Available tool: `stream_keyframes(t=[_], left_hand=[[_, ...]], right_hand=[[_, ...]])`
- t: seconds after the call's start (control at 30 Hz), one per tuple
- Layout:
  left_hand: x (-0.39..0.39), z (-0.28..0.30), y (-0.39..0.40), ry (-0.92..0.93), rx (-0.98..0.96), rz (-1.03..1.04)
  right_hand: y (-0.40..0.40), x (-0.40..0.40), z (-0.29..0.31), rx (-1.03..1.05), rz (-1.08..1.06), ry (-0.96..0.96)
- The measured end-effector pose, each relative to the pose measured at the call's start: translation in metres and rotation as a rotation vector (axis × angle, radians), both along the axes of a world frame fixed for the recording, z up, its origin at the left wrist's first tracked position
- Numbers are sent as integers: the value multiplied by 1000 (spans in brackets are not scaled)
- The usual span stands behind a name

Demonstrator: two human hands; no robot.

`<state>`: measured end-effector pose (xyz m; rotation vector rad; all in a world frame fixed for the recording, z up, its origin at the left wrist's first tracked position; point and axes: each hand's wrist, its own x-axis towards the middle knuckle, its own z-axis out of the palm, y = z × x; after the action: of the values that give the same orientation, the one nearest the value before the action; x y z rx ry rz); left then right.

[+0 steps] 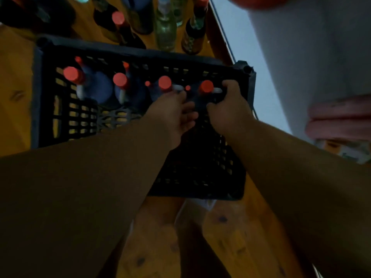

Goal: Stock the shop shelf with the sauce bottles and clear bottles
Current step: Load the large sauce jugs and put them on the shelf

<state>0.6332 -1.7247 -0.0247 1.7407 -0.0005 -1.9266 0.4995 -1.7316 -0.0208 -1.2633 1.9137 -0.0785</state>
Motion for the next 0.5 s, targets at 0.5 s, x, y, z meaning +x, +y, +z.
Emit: stream_keyframes(t=[0.5], left_hand=[[12, -31, 32, -433, 9, -133]], right_hand=[[23, 6, -45, 54, 62, 98]])
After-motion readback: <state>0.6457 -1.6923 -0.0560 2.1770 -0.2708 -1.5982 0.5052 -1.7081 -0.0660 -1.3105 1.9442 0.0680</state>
